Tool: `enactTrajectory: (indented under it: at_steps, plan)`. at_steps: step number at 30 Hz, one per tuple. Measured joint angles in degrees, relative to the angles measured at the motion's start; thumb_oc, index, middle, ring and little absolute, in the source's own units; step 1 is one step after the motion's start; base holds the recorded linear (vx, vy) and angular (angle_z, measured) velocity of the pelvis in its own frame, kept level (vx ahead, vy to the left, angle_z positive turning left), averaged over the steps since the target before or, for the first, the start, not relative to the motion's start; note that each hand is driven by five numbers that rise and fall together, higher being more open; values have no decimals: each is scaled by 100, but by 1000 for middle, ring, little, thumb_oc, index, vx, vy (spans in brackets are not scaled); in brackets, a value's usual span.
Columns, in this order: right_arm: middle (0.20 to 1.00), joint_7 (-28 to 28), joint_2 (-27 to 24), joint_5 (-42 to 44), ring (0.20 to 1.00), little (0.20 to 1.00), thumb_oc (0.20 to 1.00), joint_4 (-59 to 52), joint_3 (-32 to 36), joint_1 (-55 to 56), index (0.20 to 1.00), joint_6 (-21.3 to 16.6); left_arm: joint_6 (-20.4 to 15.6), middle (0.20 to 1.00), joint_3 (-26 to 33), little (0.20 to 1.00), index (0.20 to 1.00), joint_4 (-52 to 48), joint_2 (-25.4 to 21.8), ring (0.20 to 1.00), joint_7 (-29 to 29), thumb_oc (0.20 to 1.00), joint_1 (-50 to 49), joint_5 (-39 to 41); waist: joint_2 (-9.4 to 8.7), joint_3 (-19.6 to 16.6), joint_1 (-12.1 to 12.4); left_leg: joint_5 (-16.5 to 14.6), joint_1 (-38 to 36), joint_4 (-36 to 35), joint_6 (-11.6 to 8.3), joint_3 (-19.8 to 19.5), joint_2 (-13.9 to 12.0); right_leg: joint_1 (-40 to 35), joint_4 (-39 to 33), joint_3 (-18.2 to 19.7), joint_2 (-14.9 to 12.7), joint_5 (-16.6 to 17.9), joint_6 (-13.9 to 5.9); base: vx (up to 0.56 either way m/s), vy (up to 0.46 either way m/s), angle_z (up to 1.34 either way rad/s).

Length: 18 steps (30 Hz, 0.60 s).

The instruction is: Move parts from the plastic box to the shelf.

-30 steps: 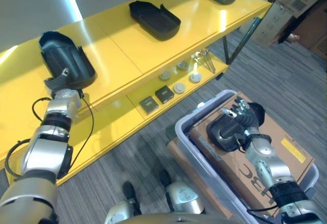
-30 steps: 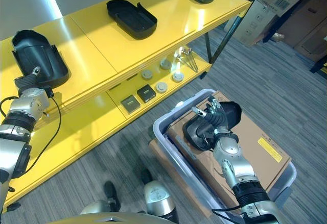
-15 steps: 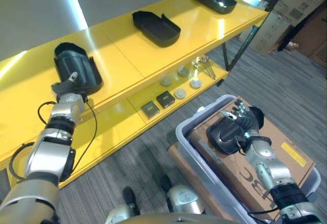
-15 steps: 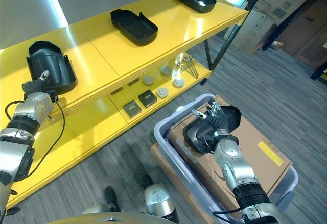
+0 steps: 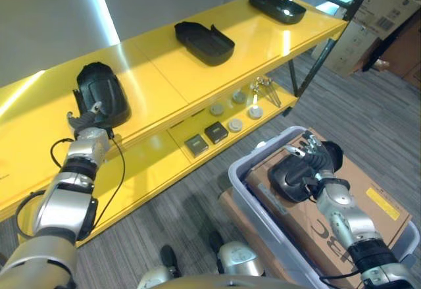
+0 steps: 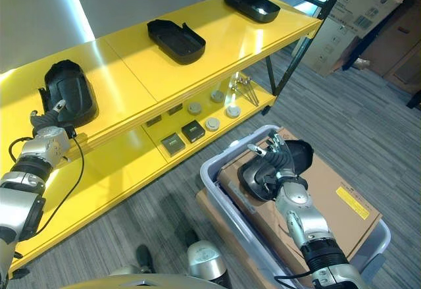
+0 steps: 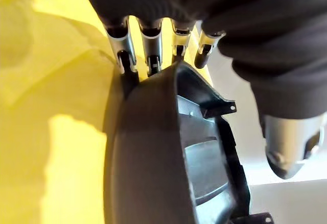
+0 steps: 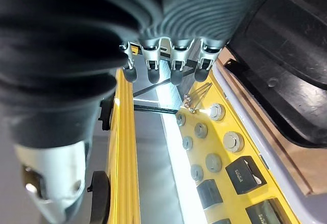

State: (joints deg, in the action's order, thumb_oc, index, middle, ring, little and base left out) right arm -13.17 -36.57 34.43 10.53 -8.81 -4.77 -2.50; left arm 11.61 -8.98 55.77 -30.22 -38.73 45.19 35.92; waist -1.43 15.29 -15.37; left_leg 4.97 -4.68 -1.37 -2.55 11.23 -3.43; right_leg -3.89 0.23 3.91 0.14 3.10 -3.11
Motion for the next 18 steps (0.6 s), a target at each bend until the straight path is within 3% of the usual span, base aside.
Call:
enactTrajectory:
  at_steps: [18]
  plan:
    - [1000, -12, 10, -7, 1000, 1000, 1000, -6, 0, 9, 1000, 8, -177, 1000, -16, 1000, 1000, -348, 341, 1000, -123, 1000, -104, -4, -14, -173, 84, 84, -70, -202, 40, 18, 7, -42, -197, 1, 5, 46, -9, -2, -1, 0]
